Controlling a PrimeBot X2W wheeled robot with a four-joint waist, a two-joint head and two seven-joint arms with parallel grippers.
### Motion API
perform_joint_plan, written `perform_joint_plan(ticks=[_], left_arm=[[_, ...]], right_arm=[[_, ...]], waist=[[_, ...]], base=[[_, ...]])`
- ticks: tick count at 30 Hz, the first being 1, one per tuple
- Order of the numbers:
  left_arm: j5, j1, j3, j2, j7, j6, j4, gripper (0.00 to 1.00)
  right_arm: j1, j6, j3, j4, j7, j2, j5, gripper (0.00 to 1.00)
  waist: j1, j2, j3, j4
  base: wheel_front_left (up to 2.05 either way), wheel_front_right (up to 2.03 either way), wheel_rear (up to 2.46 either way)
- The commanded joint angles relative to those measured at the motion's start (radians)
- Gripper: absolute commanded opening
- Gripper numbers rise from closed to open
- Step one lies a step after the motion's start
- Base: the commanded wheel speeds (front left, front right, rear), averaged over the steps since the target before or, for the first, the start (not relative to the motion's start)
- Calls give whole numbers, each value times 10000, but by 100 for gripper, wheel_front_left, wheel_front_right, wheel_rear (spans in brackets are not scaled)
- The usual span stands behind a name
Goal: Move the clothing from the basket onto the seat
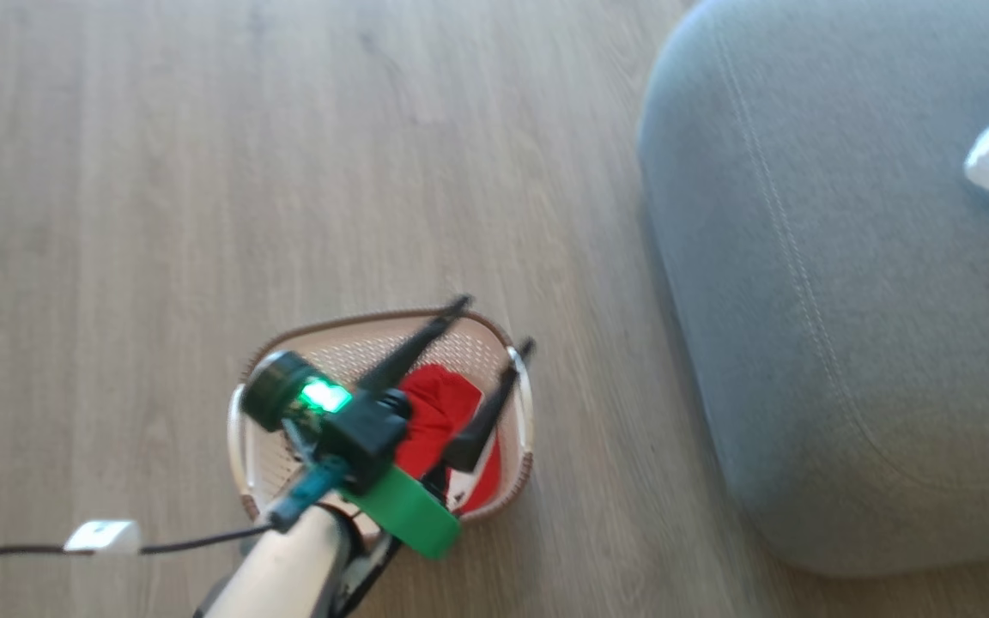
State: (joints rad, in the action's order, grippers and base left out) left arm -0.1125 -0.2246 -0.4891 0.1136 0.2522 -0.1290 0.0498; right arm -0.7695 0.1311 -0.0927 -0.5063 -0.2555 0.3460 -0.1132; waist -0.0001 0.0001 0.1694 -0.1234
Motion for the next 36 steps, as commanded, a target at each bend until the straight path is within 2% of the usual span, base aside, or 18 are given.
perform_joint_plan(ticks=[1,5,8,14,19,26,36], left_arm=[[53,-48,438,-96,95,29,-362,100],[-9,305,1449,-432,95,272,-545,100],[131,464,1926,-547,95,427,-703,100],[-100,839,2773,-625,95,1029,-796,100],[-380,1120,3211,-630,95,1507,-693,100],[-491,1528,3464,-632,95,1887,-443,100],[-298,1946,3444,-633,95,2016,-17,100]], right_arm=[[-62,-4,179,489,-61,226,-138,100],[1632,-4,1374,2563,-62,651,-1366,100],[2612,-4,1760,3638,-62,823,-1946,100],[4203,-4,2113,4843,-62,340,-2315,100],[5296,-4,2205,5159,-62,-400,-2198,100],[6625,-4,2195,4996,-62,-1451,-2097,100],[7653,-4,1720,4759,-62,-2245,-1035,100]], waist=[[1,-1,-321,326],[1,-1,-632,671],[1,-1,-752,974],[1,-1,-1077,1502],[1,-1,-1160,1884],[1,-1,-1230,2244],[1,-1,-1392,2306]], base=[[0,0,0],[0,0,0],[0,0,0],[0,0,0],[0,0,0],[0,0,0],[0,0,0]])
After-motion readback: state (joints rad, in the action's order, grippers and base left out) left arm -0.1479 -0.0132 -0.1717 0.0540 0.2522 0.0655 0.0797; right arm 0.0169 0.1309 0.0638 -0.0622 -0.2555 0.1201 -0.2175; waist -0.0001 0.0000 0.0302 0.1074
